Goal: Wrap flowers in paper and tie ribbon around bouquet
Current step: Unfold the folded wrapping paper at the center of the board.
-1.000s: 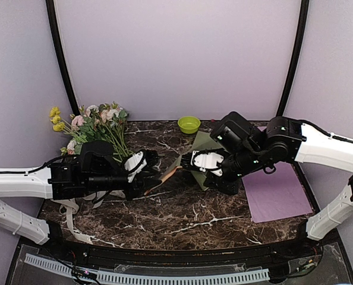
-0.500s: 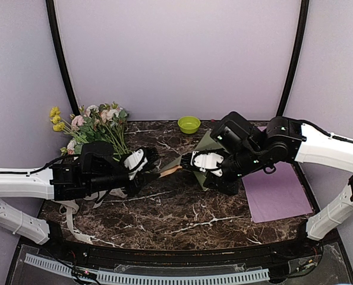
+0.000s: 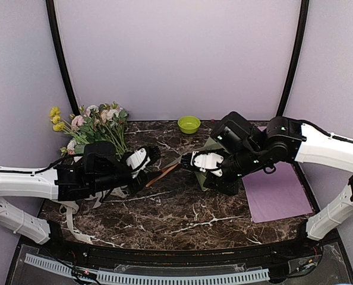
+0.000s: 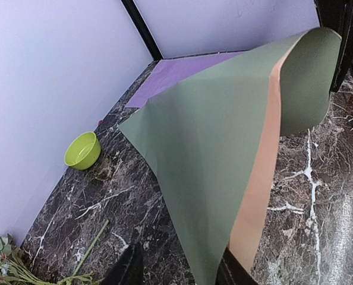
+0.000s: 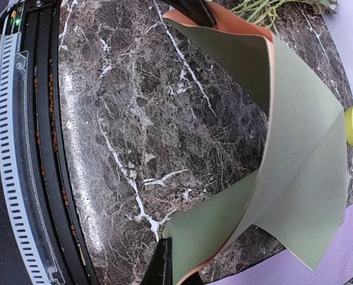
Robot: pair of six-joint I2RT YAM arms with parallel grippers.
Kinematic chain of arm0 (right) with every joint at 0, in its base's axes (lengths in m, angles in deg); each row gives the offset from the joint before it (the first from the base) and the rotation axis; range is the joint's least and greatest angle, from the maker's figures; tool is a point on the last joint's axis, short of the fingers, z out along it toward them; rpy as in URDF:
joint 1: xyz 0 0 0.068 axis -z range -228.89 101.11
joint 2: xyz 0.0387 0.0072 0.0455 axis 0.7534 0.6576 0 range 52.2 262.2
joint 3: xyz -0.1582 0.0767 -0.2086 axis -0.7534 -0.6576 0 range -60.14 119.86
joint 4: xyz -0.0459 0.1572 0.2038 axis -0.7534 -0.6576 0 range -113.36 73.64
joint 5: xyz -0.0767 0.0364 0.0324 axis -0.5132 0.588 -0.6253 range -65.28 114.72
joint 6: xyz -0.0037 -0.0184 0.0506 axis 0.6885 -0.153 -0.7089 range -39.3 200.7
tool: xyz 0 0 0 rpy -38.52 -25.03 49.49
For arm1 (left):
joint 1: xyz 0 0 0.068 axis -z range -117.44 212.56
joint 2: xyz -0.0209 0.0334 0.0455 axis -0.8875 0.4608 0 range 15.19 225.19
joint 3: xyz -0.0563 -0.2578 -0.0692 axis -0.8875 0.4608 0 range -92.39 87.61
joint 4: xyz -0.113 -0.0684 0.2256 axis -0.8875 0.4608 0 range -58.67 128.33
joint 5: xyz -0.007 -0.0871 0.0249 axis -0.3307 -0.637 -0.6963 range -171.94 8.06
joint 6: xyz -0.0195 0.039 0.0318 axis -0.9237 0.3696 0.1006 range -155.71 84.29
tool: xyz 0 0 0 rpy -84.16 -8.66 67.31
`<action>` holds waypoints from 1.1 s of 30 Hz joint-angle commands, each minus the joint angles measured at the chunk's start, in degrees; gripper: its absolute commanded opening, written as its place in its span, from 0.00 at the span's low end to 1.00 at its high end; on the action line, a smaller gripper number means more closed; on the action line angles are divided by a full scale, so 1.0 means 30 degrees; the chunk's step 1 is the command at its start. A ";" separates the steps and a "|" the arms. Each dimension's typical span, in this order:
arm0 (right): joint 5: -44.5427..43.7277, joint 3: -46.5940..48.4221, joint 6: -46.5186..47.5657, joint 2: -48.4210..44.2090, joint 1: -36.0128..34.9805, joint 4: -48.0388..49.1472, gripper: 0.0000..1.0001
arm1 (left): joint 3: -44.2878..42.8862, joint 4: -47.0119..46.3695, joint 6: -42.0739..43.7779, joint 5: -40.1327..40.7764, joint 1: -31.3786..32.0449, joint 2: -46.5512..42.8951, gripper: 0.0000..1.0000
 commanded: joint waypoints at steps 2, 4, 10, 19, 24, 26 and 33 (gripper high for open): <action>0.0336 0.0078 0.0160 0.0023 0.0093 0.0129 0.00 | -0.0040 -0.0983 0.0603 -0.0391 0.0005 0.0710 0.39; 0.0454 0.0147 0.0211 0.0108 0.0092 0.0125 0.00 | -0.0209 -0.1265 0.0786 -0.0480 0.0005 0.1116 0.40; 0.0740 0.0099 0.0279 0.0024 0.0092 0.0033 0.00 | -0.0255 -0.2069 0.0924 -0.0890 0.0005 0.2006 0.39; -0.0326 -0.0242 -0.0751 -0.1606 0.0547 0.0121 0.37 | 0.0019 -0.0836 0.1493 -0.2034 0.0062 0.0963 0.00; 0.0713 -0.1801 -0.1925 -0.4414 0.1846 0.3266 0.68 | -0.0995 0.1701 0.3130 -0.0715 0.0595 0.1564 0.00; 0.1284 -0.2377 -0.2461 -0.5498 0.2151 0.4633 0.77 | -0.1197 0.2053 0.4098 0.0294 0.0902 0.1631 0.00; 0.1658 -0.3299 -0.4439 -0.6212 0.3403 0.7054 0.93 | -0.1619 0.3056 1.0964 0.3064 0.2912 0.0911 0.00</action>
